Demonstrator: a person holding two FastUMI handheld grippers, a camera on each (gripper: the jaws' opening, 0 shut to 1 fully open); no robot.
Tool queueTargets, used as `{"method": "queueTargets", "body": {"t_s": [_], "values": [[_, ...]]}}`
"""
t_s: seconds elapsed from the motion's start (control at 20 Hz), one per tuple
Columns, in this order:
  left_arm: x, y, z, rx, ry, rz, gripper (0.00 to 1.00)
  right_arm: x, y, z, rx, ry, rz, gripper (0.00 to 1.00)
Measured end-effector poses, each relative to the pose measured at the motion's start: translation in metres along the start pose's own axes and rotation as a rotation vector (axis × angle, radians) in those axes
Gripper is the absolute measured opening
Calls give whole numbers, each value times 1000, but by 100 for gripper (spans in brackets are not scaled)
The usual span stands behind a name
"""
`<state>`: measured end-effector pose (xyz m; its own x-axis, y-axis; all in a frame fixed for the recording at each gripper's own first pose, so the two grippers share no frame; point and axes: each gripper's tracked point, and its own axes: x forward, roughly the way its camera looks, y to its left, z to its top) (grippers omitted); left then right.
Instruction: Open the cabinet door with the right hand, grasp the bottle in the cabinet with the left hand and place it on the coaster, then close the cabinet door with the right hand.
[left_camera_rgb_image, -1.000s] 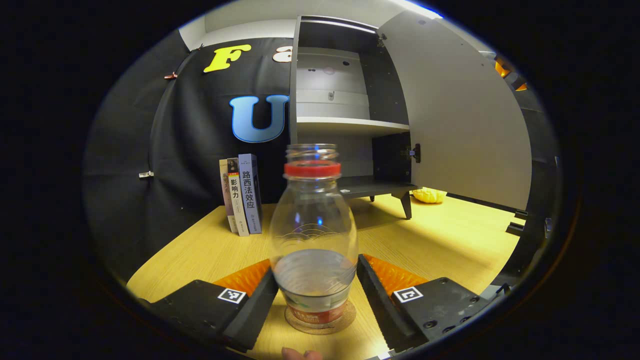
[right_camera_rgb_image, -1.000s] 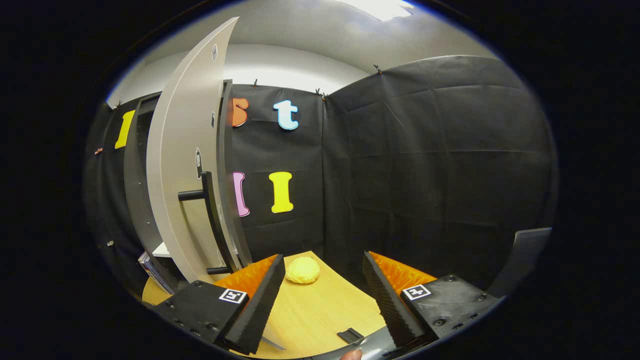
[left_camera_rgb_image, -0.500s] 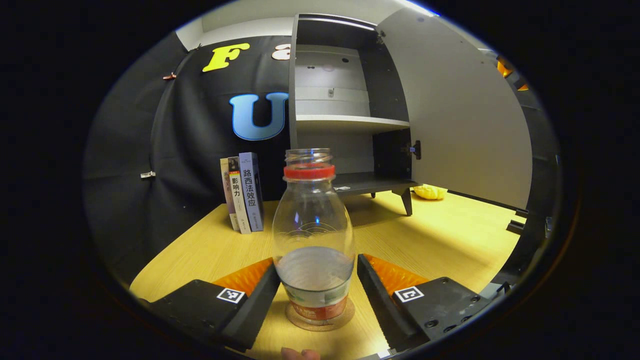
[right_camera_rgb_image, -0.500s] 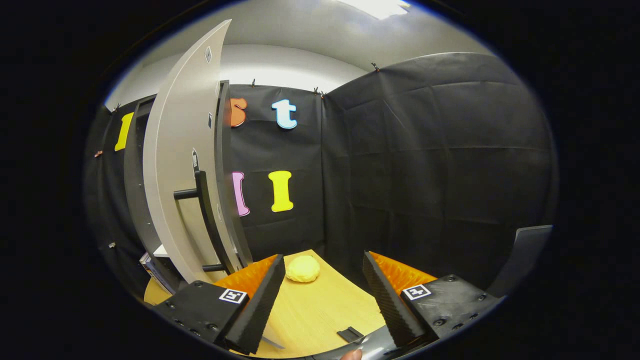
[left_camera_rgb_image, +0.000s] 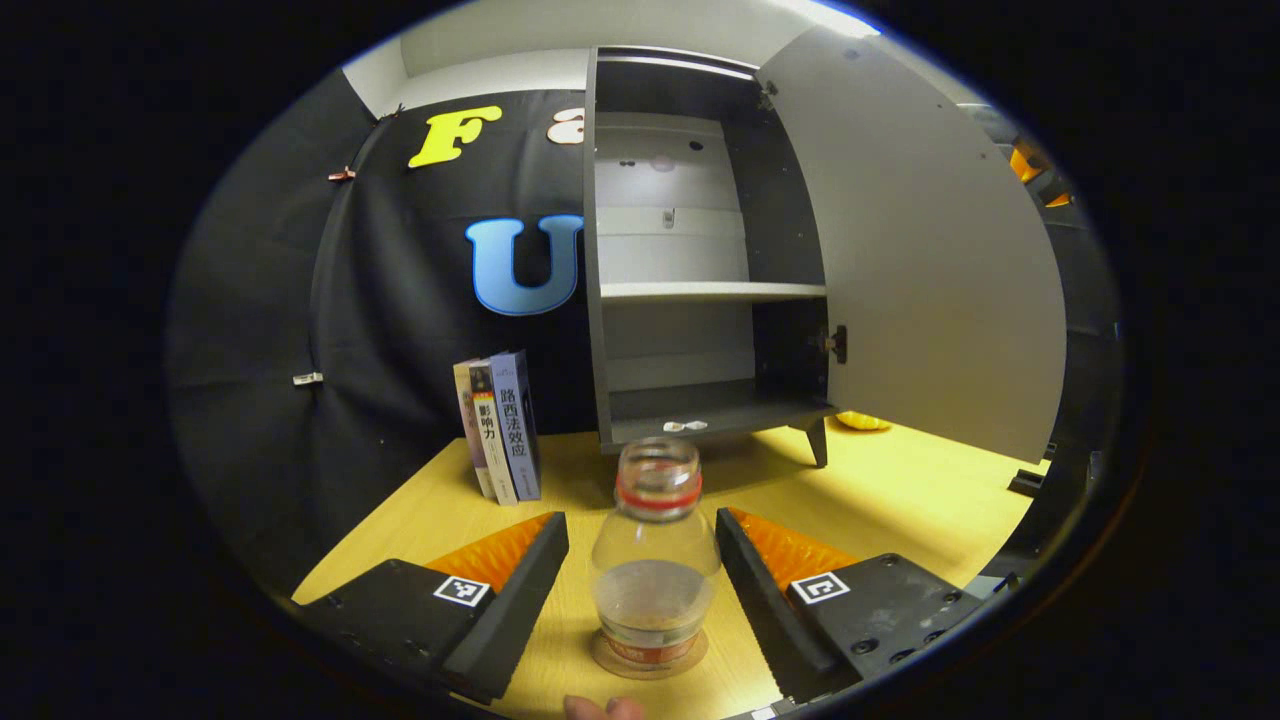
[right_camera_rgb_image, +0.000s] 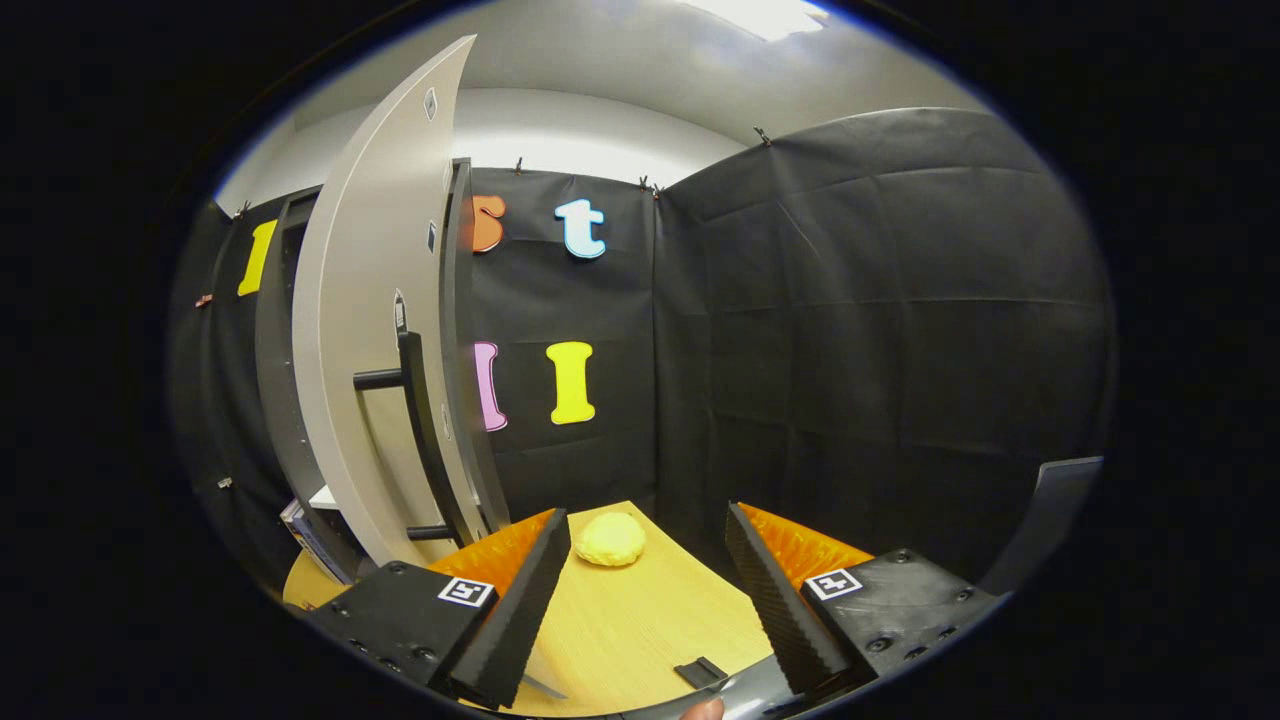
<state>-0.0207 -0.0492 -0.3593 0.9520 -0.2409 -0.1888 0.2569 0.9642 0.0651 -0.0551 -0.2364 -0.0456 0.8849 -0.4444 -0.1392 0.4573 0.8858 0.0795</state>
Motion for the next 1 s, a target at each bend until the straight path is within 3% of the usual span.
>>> {"method": "queueTargets", "body": {"t_s": [0.2,0.65,1.0], "values": [[-7,2,38,4,-34,14,94,4,1,6,0,-22,13,97],[-13,2,177,-107,-61,-3,94,20,20,22,-8,-53,117,98],[-36,32,288,-88,-150,104,93,24,28,24,15,-37,180,98]]}}
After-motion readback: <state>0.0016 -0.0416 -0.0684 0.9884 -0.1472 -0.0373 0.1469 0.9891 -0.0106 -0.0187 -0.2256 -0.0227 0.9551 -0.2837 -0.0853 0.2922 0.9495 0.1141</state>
